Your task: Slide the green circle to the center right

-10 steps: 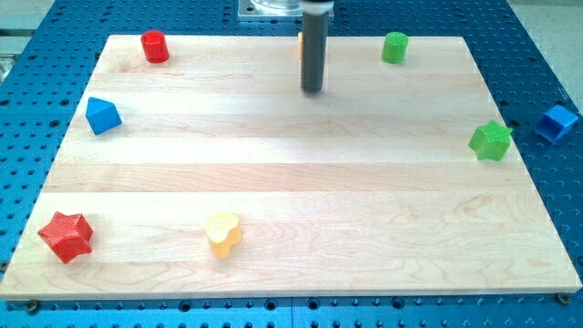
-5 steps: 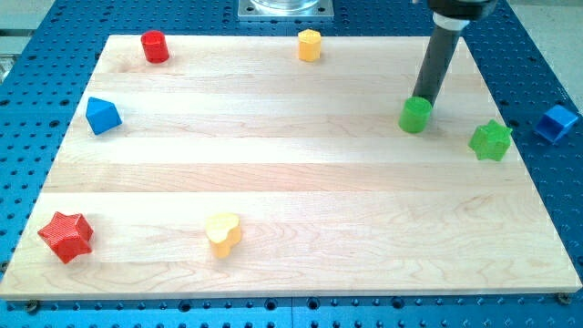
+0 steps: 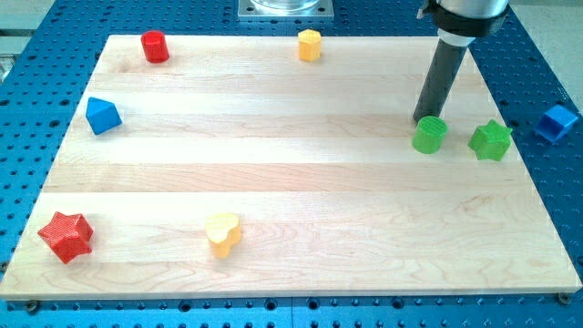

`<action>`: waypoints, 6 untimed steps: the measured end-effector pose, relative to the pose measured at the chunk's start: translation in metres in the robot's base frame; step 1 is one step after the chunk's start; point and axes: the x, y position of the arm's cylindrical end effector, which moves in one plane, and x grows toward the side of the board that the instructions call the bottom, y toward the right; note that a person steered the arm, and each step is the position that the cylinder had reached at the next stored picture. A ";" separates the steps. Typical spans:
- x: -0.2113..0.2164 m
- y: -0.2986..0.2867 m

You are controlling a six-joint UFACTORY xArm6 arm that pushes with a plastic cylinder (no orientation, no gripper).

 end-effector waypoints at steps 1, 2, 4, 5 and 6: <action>0.011 -0.004; 0.015 -0.073; 0.037 0.020; -0.007 -0.023; -0.099 0.037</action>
